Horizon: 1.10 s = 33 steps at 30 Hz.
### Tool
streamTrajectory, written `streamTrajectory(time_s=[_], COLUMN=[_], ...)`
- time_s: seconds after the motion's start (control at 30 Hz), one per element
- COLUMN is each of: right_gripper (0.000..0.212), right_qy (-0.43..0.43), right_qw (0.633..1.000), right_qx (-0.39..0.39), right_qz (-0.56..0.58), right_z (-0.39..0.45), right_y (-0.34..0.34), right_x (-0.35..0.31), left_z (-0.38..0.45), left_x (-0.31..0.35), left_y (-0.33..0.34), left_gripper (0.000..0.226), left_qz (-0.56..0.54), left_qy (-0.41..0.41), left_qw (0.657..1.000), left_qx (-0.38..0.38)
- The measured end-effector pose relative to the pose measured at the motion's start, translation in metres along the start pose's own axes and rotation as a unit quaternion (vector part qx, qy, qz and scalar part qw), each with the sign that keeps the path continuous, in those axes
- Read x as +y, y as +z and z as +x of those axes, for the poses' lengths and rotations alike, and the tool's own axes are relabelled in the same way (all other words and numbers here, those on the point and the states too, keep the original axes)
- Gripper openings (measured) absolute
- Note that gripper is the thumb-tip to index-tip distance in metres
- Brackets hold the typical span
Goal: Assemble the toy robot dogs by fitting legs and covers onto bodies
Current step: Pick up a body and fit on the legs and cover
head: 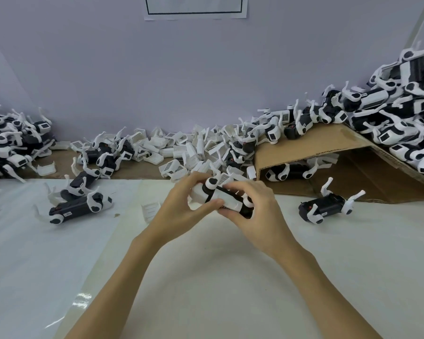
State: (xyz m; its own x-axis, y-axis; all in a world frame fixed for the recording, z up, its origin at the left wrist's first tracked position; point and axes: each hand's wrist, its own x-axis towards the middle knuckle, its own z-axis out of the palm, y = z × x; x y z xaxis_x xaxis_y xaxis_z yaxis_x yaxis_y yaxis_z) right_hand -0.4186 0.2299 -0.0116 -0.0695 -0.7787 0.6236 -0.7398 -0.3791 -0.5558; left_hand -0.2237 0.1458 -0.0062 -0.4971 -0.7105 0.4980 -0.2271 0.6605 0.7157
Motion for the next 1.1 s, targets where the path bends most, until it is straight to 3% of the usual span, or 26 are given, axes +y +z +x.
streamTrajectory(time_s=[0.2, 0.3, 0.47, 0.57, 0.67, 0.77, 0.83, 0.9, 0.97, 1.1], right_gripper=[0.039, 0.042, 0.025, 0.028, 0.023, 0.022, 0.021, 0.020, 0.031, 0.076], right_qy=[0.031, 0.025, 0.094, 0.131, 0.152, 0.149, 0.153, 0.150, 0.153, 0.086], right_qw=[0.996, 0.996, 0.980, 0.968, 0.954, 0.926, 0.908, 0.901, 0.912, 0.973], right_qx=[-0.076, -0.078, -0.107, -0.127, -0.149, -0.200, -0.233, -0.249, -0.223, -0.167], right_qz=[-0.034, -0.037, 0.138, 0.171, 0.212, 0.283, 0.313, 0.322, 0.309, 0.135], right_z=[0.002, 0.004, 0.001, 0.001, 0.004, 0.005, 0.005, 0.003, 0.002, -0.004], right_y=[-0.003, -0.005, -0.005, -0.007, -0.014, -0.021, -0.022, -0.017, -0.008, 0.005], right_x=[-0.001, -0.003, -0.005, -0.003, -0.003, -0.005, -0.005, -0.007, -0.010, -0.015], left_z=[0.000, 0.000, -0.001, -0.001, -0.001, -0.001, -0.003, -0.004, -0.002, 0.003], left_x=[0.003, 0.005, 0.009, 0.010, 0.009, 0.008, 0.012, 0.017, 0.021, 0.013], left_y=[-0.002, 0.002, 0.000, 0.004, 0.008, 0.007, 0.007, 0.011, 0.014, 0.008], left_gripper=[0.031, 0.027, 0.027, 0.027, 0.038, 0.056, 0.050, 0.026, 0.016, 0.031], left_qz=[-0.021, -0.021, -0.052, -0.042, 0.058, 0.152, 0.096, 0.015, -0.002, -0.038], left_qy=[-0.009, -0.028, -0.015, -0.007, 0.009, 0.110, 0.128, 0.087, 0.029, -0.083], left_qw=[0.999, 0.998, 0.997, 0.997, 0.994, 0.969, 0.976, 0.985, 0.979, 0.957], left_qx=[0.022, 0.052, 0.047, 0.068, 0.093, 0.158, 0.147, 0.149, 0.203, 0.276])
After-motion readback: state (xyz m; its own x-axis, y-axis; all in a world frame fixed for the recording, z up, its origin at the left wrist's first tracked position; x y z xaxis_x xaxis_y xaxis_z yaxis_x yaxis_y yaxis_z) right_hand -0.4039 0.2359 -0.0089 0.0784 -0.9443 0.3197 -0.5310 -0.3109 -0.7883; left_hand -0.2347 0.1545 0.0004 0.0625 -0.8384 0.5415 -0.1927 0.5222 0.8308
